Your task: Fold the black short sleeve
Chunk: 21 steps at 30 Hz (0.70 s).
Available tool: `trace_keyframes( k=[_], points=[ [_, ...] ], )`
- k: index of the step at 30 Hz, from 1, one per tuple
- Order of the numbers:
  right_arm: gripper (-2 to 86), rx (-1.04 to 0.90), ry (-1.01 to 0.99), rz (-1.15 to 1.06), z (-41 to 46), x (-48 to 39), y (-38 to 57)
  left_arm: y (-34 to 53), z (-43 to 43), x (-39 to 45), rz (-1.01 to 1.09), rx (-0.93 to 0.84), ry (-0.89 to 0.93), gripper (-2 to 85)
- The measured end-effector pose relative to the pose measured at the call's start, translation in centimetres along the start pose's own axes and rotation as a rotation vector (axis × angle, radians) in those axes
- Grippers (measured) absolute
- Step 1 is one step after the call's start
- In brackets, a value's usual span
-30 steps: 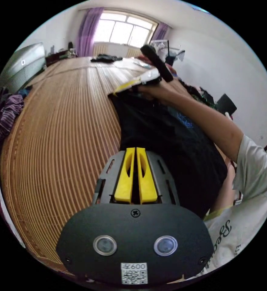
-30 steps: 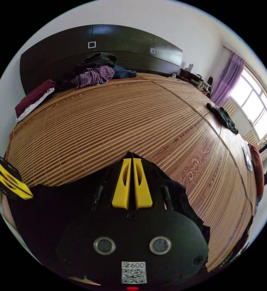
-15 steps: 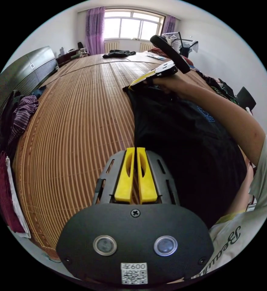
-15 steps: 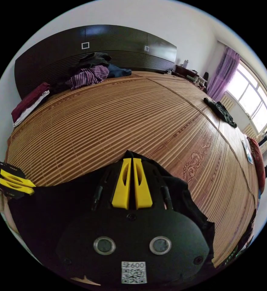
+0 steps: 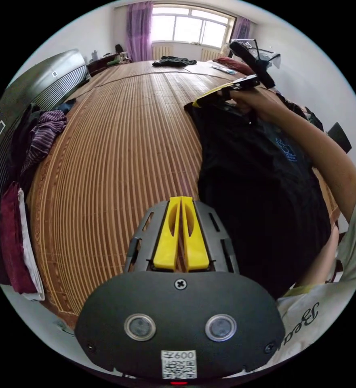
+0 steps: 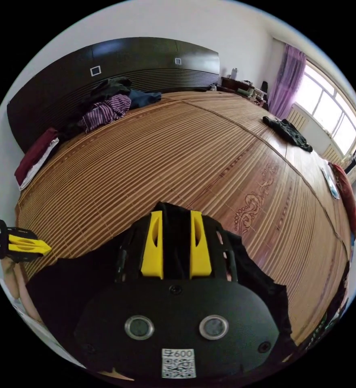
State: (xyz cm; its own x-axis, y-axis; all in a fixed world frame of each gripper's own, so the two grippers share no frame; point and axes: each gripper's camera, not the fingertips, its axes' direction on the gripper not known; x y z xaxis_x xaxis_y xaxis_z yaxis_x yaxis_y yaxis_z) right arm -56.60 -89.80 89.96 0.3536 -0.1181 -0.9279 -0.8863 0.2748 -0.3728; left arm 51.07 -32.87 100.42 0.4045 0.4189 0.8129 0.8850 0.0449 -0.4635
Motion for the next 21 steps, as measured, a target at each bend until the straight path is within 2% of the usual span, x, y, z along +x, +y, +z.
trace_keyframes(
  k=[4,9,12,16,19,21],
  points=[
    [8.2,-0.006,0.084,-0.03,-5.3,-0.7,-1.7,0.2,0.5,0.8,0.047,-0.006,-0.069,0.3],
    [7.3,0.059,0.25,0.084,-13.8,1.5,2.0,0.6,0.6,0.9,0.037,0.042,-0.153,0.3],
    [6.8,0.088,0.339,0.25,-19.5,5.2,8.8,1.3,-0.2,-0.2,0.004,0.143,-0.051,0.3],
    [8.2,-0.056,0.537,0.486,-25.2,12.0,21.3,3.1,-1.2,-3.2,-0.057,0.291,0.224,0.3],
    [9.4,-0.161,0.632,0.621,-29.1,14.9,29.7,3.9,-0.5,-5.0,-0.138,0.296,0.153,0.2],
    [9.2,-0.141,0.561,0.722,-31.9,15.0,33.8,3.9,0.0,-6.0,-0.166,0.288,0.132,0.2]
  ],
)
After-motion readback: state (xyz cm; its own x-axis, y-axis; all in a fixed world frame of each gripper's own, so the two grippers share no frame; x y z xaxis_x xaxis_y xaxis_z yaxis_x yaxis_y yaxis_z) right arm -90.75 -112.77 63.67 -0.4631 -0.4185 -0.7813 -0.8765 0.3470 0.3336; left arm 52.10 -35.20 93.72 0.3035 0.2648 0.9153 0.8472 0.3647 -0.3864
